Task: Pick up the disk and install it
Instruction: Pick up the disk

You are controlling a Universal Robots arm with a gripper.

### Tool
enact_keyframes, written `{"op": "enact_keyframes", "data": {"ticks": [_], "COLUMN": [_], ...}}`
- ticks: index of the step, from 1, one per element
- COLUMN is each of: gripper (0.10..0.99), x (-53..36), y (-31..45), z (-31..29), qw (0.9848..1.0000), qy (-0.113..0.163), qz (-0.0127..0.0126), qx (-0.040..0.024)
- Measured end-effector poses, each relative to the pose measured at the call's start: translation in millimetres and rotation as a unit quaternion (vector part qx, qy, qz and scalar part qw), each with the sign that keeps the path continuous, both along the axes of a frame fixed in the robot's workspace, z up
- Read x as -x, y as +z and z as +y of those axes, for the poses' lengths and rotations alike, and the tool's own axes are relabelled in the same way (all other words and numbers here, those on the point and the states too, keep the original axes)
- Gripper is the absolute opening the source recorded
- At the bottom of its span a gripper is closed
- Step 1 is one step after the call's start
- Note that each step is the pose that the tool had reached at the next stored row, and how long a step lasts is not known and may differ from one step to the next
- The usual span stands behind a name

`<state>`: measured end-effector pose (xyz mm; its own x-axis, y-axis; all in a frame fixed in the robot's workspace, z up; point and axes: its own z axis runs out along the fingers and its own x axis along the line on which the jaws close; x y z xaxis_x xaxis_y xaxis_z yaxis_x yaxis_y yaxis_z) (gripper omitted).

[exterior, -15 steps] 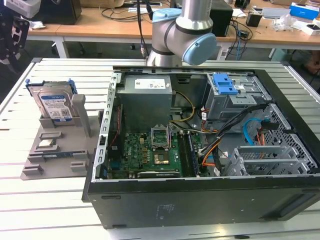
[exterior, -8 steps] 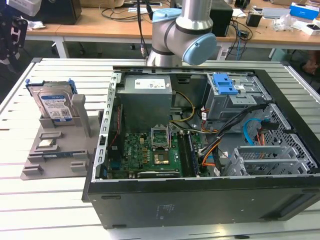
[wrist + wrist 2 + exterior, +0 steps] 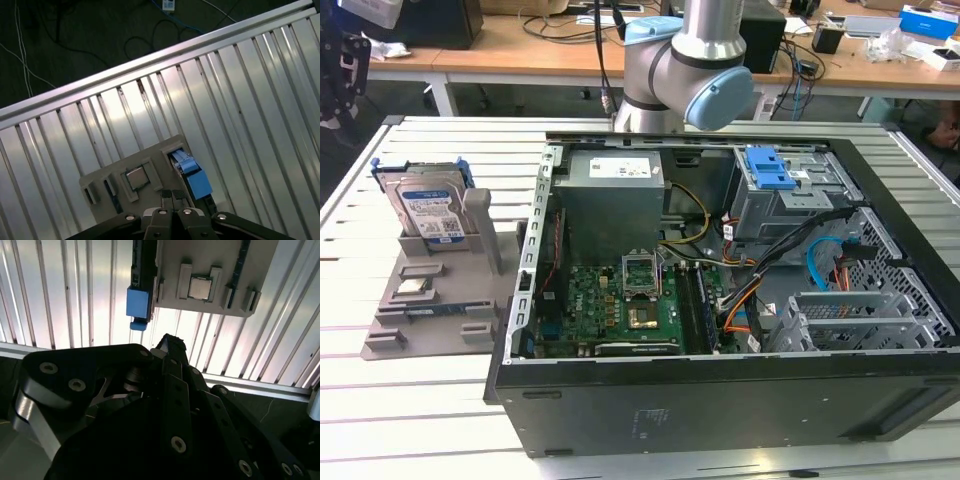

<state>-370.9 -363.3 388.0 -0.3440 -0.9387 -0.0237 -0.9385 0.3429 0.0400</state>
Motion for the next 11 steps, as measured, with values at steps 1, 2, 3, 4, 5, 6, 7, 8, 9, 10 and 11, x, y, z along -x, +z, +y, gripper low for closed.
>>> {"op": "enact_keyframes", "data": {"ticks": [1,2,3,4,5,6,7,8,9,10,11], "gripper": [0.106,0.106,0.106,0.106,0.106,0.106,0.106,0.106,0.106,0.106,0.106], "x": [0.0,0.0,0.0,0.0,0.0,0.0,0.0,0.0,0.0,0.0,0.0], "y": [0.0,0.0,0.0,0.0,0.0,0.0,0.0,0.0,0.0,0.0,0.0], "z": [0.0,0.0,0.0,0.0,0.0,0.0,0.0,0.0,0.0,0.0,0.0], "qw": [1.0000,0.9999,0.9997,0.9996,0.9993,0.9992,0.9989,0.9985,0.9983,0.9980,0.9977], "qy": [0.005,0.016,0.023,0.030,0.037,0.040,0.047,0.054,0.059,0.063,0.068], "qz": [0.0000,0.0000,0.0000,0.0000,0.0000,0.0000,0.0000,0.0000,0.0000,0.0000,0.0000], "qx": [0.0000,0.0000,0.0000,0.0000,0.0000,0.0000,0.0000,0.0000,0.0000,0.0000,0.0000]}}
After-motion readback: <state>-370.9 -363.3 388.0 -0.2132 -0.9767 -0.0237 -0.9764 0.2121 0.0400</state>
